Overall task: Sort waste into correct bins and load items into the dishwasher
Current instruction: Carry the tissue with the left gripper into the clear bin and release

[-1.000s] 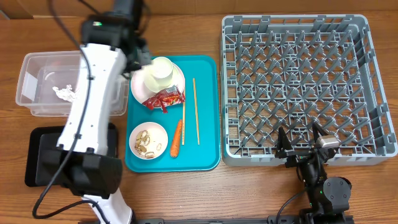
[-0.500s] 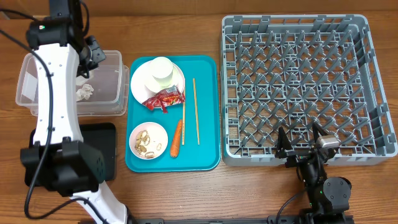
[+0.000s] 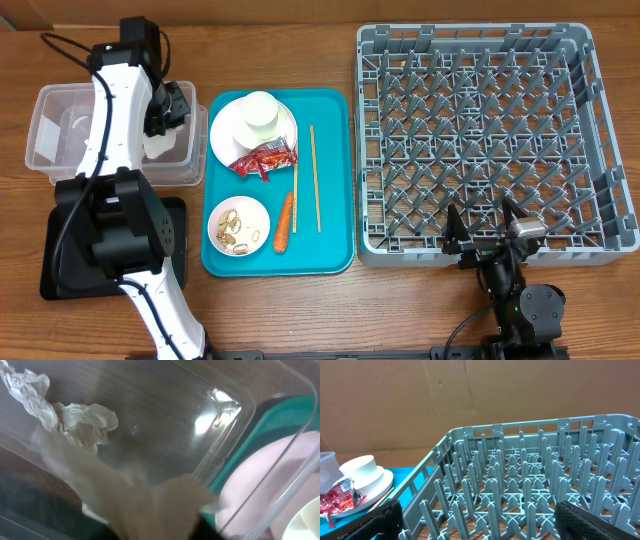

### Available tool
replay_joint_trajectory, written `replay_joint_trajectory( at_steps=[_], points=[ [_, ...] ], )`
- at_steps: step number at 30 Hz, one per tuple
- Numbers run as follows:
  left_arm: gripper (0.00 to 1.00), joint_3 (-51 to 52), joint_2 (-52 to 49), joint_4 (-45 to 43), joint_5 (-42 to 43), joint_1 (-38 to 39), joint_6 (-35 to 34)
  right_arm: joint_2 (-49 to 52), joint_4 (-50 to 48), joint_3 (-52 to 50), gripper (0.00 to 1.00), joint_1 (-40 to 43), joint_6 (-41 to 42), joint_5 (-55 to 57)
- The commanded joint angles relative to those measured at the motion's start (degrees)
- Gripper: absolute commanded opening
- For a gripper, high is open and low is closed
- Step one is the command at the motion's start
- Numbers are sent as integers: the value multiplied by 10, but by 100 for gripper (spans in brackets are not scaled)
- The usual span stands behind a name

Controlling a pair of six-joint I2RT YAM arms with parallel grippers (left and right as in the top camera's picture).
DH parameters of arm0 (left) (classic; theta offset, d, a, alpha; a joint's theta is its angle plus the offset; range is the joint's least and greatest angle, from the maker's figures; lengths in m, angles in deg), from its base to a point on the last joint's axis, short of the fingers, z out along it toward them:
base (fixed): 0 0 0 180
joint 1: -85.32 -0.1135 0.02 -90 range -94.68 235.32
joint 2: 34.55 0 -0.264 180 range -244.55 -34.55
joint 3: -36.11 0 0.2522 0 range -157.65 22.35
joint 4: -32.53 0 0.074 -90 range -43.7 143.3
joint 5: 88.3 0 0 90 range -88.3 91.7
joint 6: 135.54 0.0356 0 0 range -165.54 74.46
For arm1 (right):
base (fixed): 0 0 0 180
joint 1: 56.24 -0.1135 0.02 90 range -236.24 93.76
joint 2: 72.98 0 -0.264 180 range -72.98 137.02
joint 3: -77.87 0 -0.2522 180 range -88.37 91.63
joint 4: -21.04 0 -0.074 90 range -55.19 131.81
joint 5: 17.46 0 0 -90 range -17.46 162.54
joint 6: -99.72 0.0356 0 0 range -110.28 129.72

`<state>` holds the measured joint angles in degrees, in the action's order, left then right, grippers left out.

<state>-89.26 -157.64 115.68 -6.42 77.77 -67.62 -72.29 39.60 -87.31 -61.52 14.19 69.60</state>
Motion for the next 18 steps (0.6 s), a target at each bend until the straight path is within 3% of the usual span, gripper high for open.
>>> replay_joint_trajectory(
  at_steps=[1,7,11,18],
  points=[
    [57,0,0,0,4,0,9,-5,-2,-6,100,2,1,3],
    [60,-10,2,7,5,-10,28,-5,-2,-6,100,2,1,3],
    [51,-52,3,50,16,-14,29,-5,-2,-6,100,2,1,3],
    [50,-123,35,113,93,2,69,-5,-2,-6,100,2,1,3]
  ],
)
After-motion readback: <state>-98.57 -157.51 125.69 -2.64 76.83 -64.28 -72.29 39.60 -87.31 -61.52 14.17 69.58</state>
